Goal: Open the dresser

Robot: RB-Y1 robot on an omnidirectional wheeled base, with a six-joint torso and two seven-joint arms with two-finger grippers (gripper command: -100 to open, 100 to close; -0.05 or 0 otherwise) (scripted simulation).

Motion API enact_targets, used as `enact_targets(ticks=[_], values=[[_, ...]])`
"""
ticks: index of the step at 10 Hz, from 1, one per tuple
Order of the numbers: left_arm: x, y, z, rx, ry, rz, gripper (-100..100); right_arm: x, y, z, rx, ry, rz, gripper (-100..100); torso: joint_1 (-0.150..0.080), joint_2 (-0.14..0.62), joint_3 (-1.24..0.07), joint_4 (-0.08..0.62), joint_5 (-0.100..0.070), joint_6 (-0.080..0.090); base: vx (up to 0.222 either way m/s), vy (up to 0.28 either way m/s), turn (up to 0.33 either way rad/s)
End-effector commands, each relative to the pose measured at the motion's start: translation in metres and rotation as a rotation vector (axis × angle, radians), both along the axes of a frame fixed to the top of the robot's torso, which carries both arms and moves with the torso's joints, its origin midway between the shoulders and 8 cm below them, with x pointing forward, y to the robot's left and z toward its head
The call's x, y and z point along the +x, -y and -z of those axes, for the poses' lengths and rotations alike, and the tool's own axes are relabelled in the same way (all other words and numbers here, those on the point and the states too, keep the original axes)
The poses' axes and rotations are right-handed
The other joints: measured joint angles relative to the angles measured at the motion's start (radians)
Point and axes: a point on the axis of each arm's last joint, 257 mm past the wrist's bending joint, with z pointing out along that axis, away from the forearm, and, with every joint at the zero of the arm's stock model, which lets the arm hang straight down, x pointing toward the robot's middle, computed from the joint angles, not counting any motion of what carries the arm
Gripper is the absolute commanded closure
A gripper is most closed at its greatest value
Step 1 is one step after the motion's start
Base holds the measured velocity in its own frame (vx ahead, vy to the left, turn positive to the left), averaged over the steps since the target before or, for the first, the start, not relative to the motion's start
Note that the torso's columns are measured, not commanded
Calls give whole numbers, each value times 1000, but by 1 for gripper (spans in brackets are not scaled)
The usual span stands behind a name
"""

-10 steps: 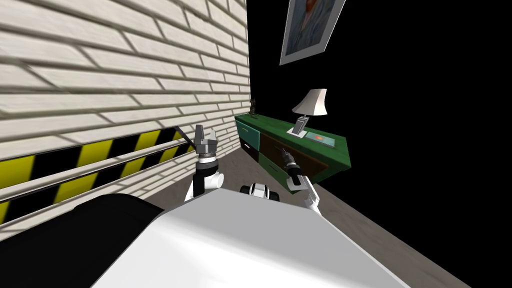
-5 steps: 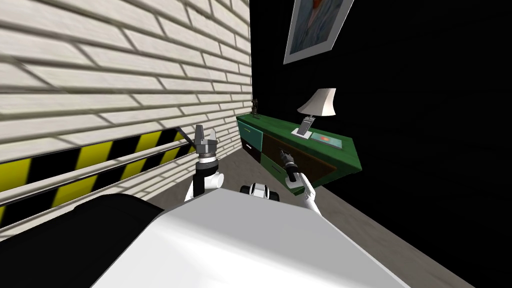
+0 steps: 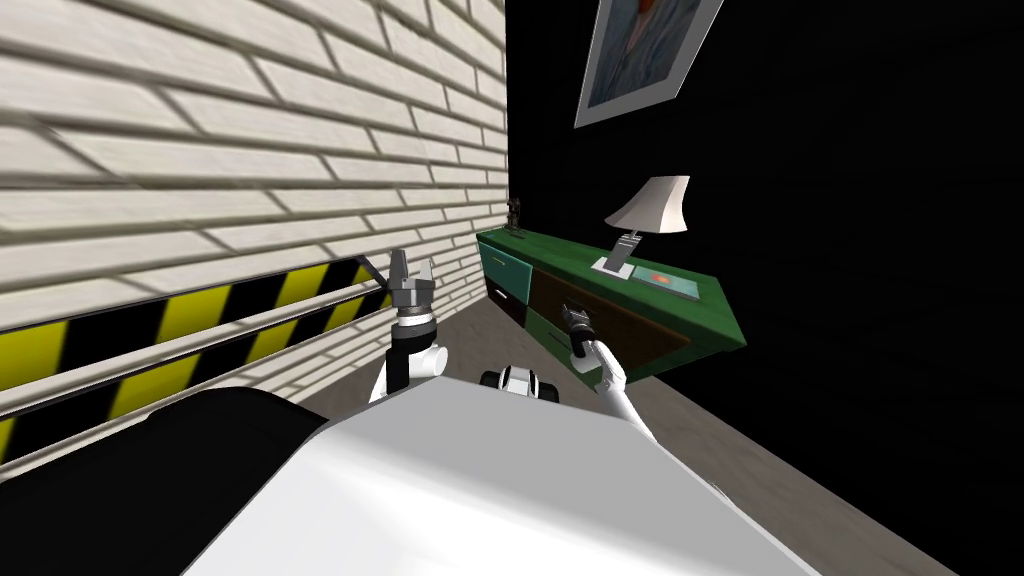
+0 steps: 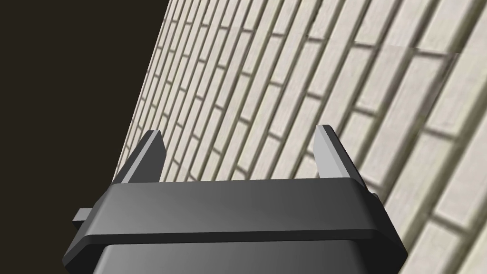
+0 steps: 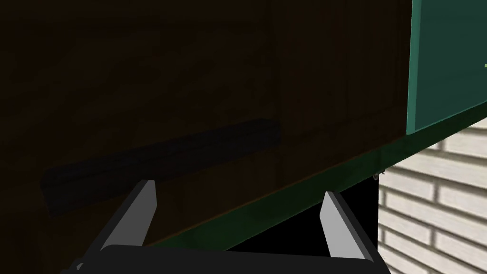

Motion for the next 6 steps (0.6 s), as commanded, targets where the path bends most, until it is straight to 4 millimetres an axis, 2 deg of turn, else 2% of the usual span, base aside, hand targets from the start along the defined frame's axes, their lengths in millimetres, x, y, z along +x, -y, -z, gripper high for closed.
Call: enact_targets(ticks=[1, 3, 4, 5, 6], values=[[0, 0, 0, 0, 0, 0, 0, 2, 22, 21, -145, -53, 37, -100, -2, 0, 0, 0, 0, 0, -2, 64, 7], [0, 0, 0, 0, 0, 0, 0, 3, 35, 29, -230, -80, 55, -100, -1, 0, 0, 0, 0, 0, 0, 77, 6], [0, 0, 0, 0, 0, 0, 0, 4, 49, 36, -309, -106, 74, -100, -2, 0, 0, 0, 0, 0, 4, 63, 7], [0, 0, 0, 0, 0, 0, 0, 4, 49, 36, -314, -106, 74, -100, -1, 0, 0, 0, 0, 0, 3, 49, 2], [0, 0, 0, 0, 0, 0, 0, 4, 64, 41, -397, -130, 92, -100, -2, 0, 0, 0, 0, 0, -3, 53, 11]])
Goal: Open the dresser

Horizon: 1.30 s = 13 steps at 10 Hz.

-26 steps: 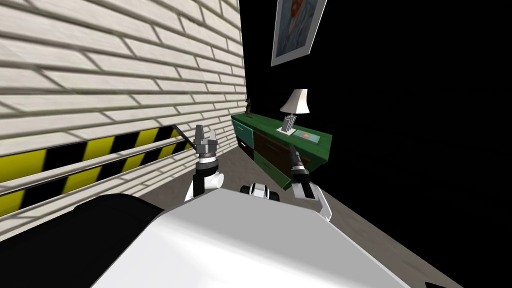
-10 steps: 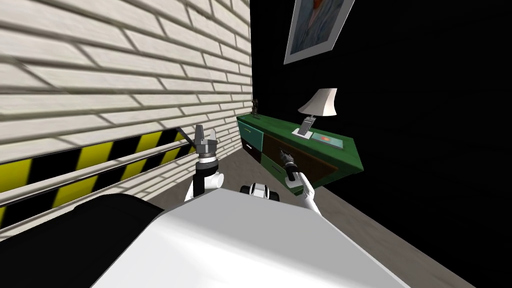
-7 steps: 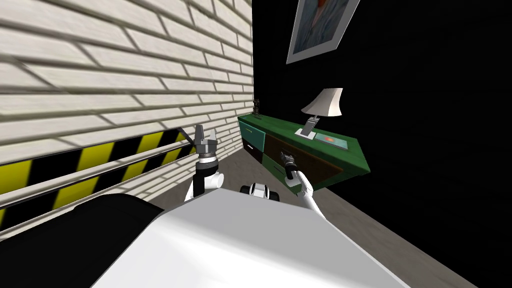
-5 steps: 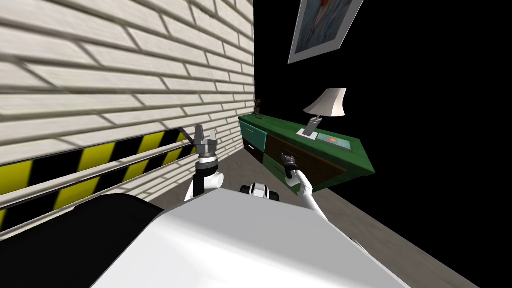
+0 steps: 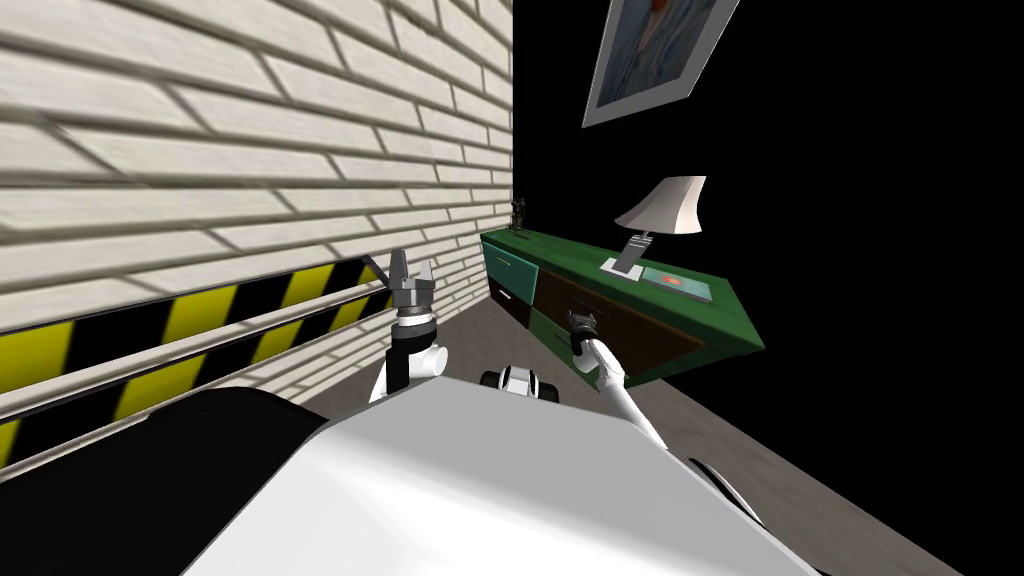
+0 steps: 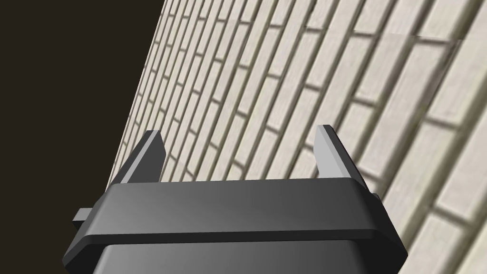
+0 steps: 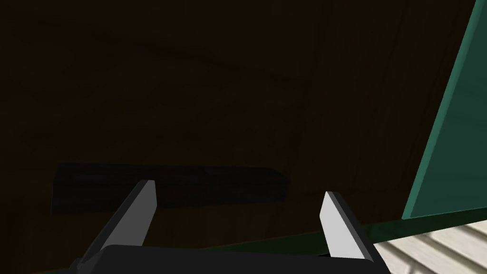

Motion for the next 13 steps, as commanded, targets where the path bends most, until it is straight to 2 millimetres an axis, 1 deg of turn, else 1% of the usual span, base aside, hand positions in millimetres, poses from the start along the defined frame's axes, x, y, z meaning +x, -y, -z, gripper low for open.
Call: enact_targets(ticks=[1, 2, 4, 5, 7, 9, 13], values=[[0, 0, 0, 0, 0, 0, 0, 2, 30, 8, -176, -44, 36, -100, 1, 0, 0, 0, 0, 0, -10, 78, 13], [0, 0, 0, 0, 0, 0, 0, 1, 32, 11, -178, -52, 38, -100, 2, 1, 0, 0, 1, 0, -1, 58, 1], [0, 0, 0, 0, 0, 0, 0, 0, 60, 15, -331, -92, 72, -100, 0, 0, 0, 0, 0, 0, 2, 57, 12], [0, 0, 0, 0, 0, 0, 0, 0, 60, 15, -331, -92, 72, -100, 1, 0, 0, 0, 0, 0, 5, 51, 1], [0, 0, 0, 0, 0, 0, 0, -1, 86, 14, -468, -124, 102, -100, 0, 0, 0, 0, 0, 0, -4, 50, 11], [0, 0, 0, 0, 0, 0, 0, -2, 107, 9, -584, -147, 129, -100, 2, 0, 0, 0, 1, 0, 0, 69, 7], [0, 0, 0, 0, 0, 0, 0, -2, 141, -7, -768, -175, 175, -100, 0, 0, 0, 0, 0, 0, 5, 63, 4]])
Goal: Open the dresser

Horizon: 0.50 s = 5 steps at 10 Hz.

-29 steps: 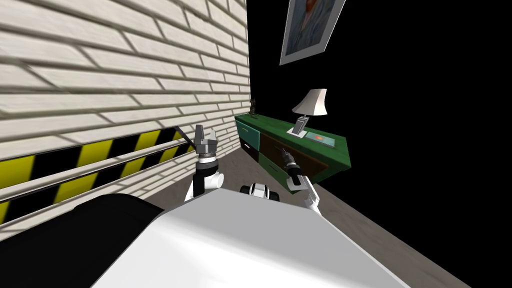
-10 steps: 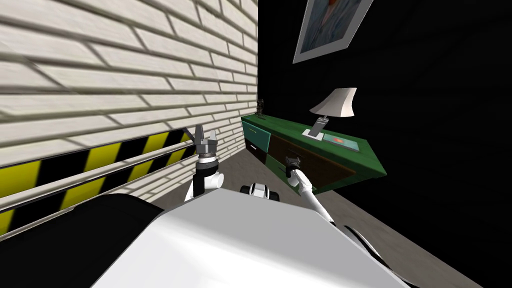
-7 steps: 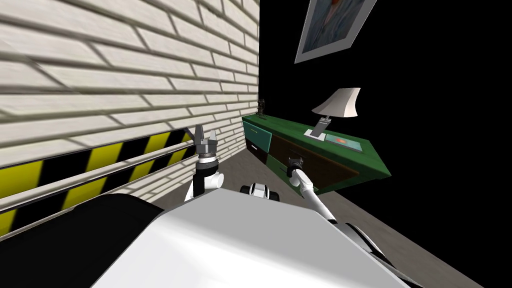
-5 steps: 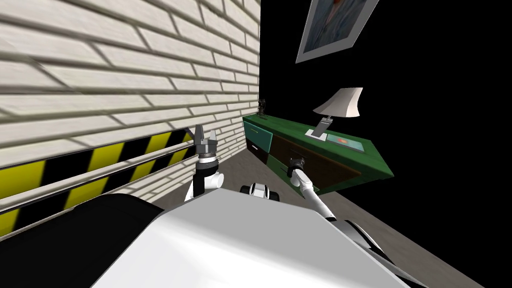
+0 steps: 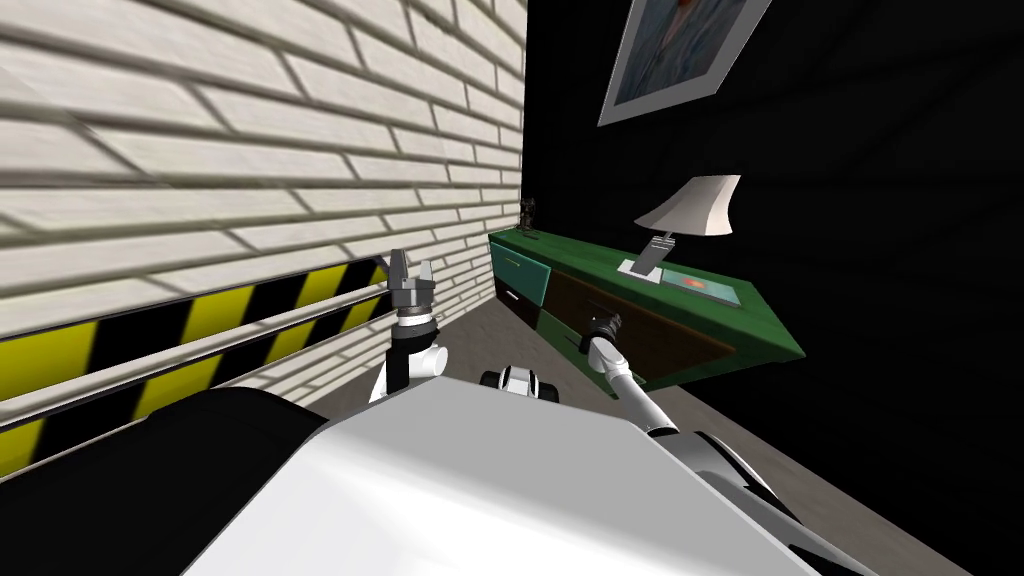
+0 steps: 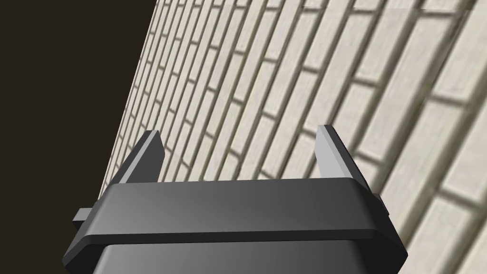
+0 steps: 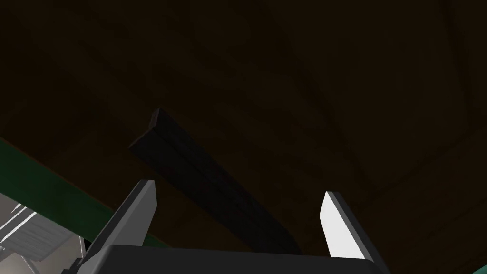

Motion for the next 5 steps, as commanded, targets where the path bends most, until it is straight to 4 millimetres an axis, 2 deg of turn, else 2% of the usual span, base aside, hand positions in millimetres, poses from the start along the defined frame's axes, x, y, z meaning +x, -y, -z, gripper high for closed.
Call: enact_targets(ticks=[1, 2, 3, 5], values=[[0, 0, 0, 0, 0, 0, 0, 1, 11, -4, -49, -7, 10, -100, 0, 0, 0, 0, 0, 0, 0, 24, -1], [0, 0, 0, 0, 0, 0, 0, 1, 12, -4, -55, -8, 12, -100, -1, 1, 0, 0, 0, 0, 1, 5, 0], [0, 0, 0, 0, 0, 0, 0, 1, 12, -4, -54, -7, 12, 100, -1, 1, 0, 0, 0, 0, 0, 0, 0], [0, 0, 0, 0, 0, 0, 0, 4, 10, -7, -55, -7, 6, 100, 4, 5, 3, 1, 1, 0, -124, 84, -30]])
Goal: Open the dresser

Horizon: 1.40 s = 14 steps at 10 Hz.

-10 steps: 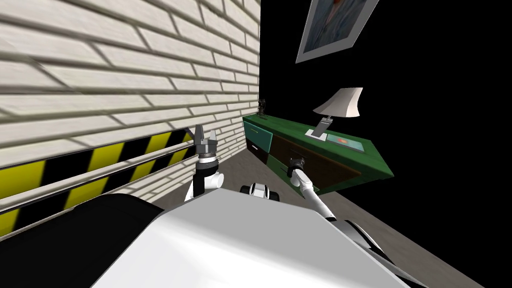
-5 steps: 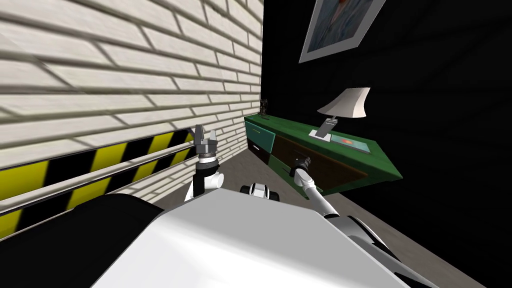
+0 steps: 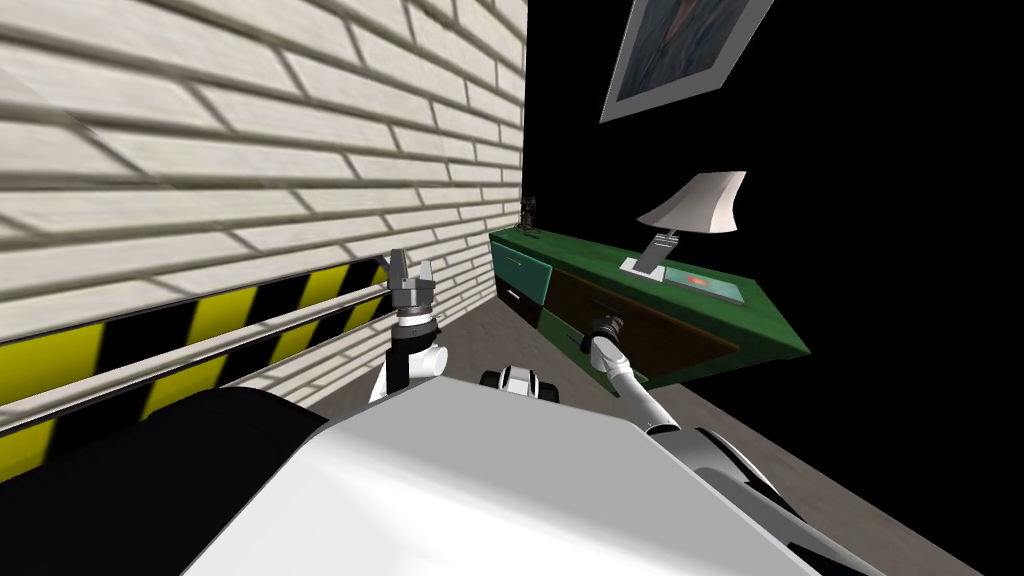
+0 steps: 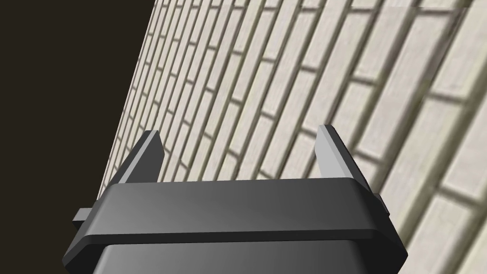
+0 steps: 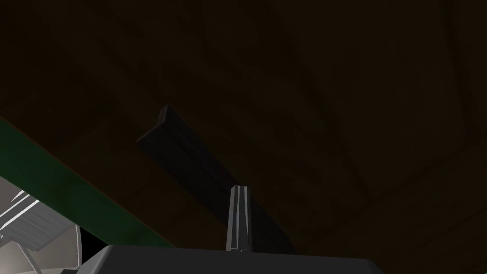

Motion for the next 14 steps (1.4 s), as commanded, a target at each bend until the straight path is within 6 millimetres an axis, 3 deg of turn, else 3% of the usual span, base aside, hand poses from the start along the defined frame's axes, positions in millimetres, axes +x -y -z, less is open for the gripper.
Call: enact_targets(ticks=[1, 4, 5, 11, 13, 14], values=[[0, 0, 0, 0, 0, 0, 0, 3, -3, -2, -1, -1, -7, 100, 0, 1, 1, 1, 1, 0, -150, 110, -22], [0, 0, 0, 0, 0, 0, 0, 5, -5, -4, -2, -1, -11, 100, -3, -5, -3, -1, -1, 0, -135, 109, -23], [0, 0, 0, 0, 0, 0, 0, 4, 2, -8, -40, -6, -2, -100, -8, -10, -5, -2, -2, 0, 69, 34, 15], [0, 0, 0, 0, 0, 0, 0, -2, 27, -22, -161, -27, 35, -100, -3, -3, -2, -1, -1, 0, 202, 68, 15], [0, 0, 0, 0, 0, 0, 0, -1, 25, -21, -147, -24, 30, -100, -5, 3, 2, 1, -1, 0, 56, 33, 2], [0, 0, 0, 0, 0, 0, 0, -1, 25, -21, -147, -23, 30, 100, -7, 3, 3, 1, -2, 0, 10, 6, 1]])
